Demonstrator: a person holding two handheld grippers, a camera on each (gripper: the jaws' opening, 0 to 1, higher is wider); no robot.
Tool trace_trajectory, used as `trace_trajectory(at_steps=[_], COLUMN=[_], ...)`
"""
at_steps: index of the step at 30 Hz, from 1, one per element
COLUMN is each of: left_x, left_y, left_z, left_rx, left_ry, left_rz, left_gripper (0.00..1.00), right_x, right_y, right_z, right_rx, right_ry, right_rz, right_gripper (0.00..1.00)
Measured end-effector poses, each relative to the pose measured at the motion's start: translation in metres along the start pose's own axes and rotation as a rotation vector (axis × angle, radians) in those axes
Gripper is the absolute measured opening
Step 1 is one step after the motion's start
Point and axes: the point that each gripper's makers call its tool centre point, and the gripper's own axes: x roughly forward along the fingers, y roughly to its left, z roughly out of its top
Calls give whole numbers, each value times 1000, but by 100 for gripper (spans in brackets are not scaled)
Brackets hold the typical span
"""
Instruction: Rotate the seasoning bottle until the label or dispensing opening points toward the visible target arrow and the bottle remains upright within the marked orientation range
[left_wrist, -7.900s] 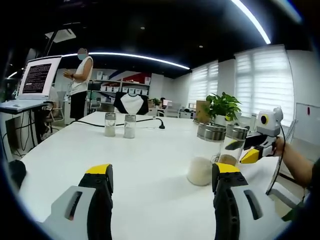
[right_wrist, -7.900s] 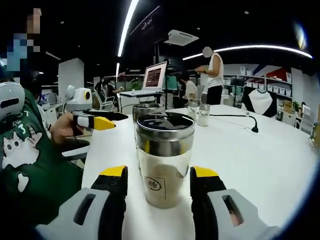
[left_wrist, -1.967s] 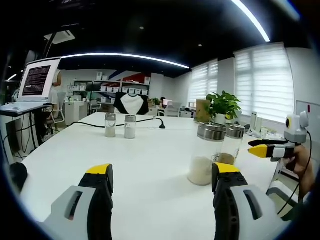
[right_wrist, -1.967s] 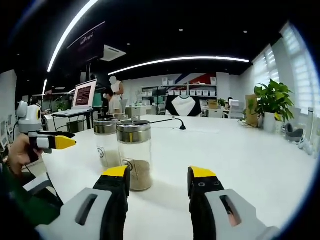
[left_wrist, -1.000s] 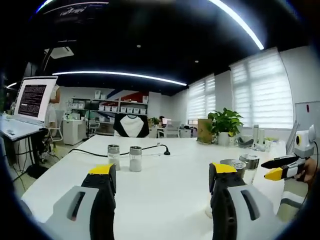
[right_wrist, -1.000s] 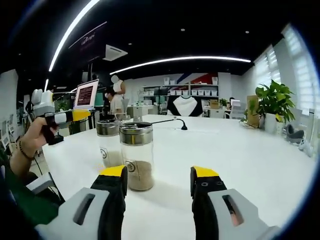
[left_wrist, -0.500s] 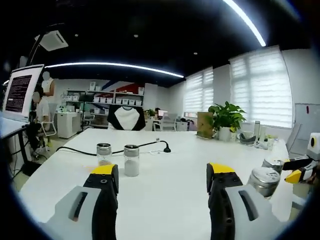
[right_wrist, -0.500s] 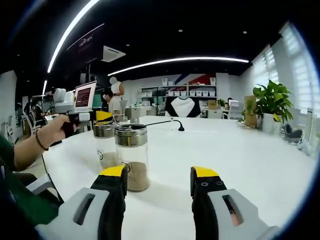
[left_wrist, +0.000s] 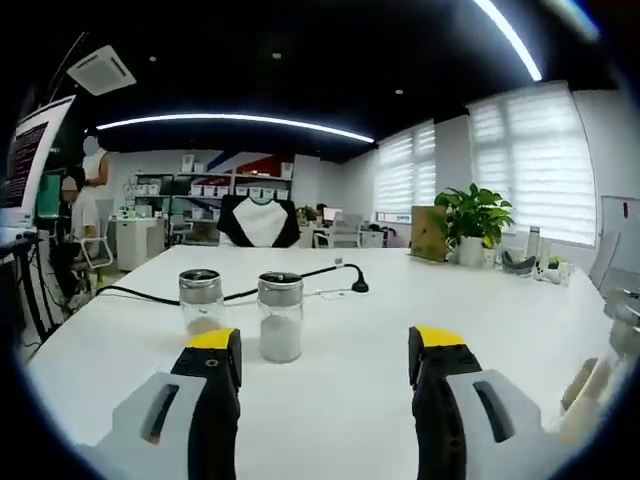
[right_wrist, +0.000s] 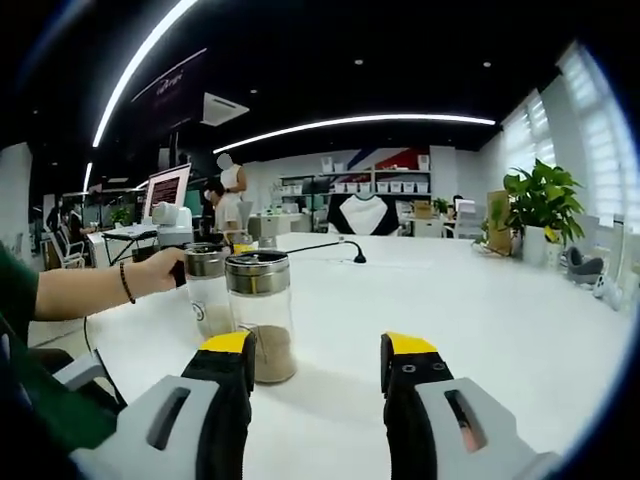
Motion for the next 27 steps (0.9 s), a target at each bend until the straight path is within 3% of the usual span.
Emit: trace_trajectory(at_steps=[3,7,9,15,18,27], left_x=[10,22,26,43,47,60], left_y=[9,11,17,21,35,34], left_z=[1,-4,-7,-12,-20,-16], left_rx=[-59,-28,-99,-45,-98,-42], left_ry=[-24,-10,-8,1,33,25], left_rz=[23,7,26,11,70,38], left_gripper=[66,65,64,59,57,52], right_x=[0,1,1,1,0,-1], right_y=[-1,0,1,3,3,1], right_z=[0,-1,-1,-1,0,1], right_rx=[4,3,5,3,2,5], right_ry=[-2,2,2,2,-1,-4], right_rz=[-1,1,3,6,6,1], right_gripper=[50,50,50,50,50,50])
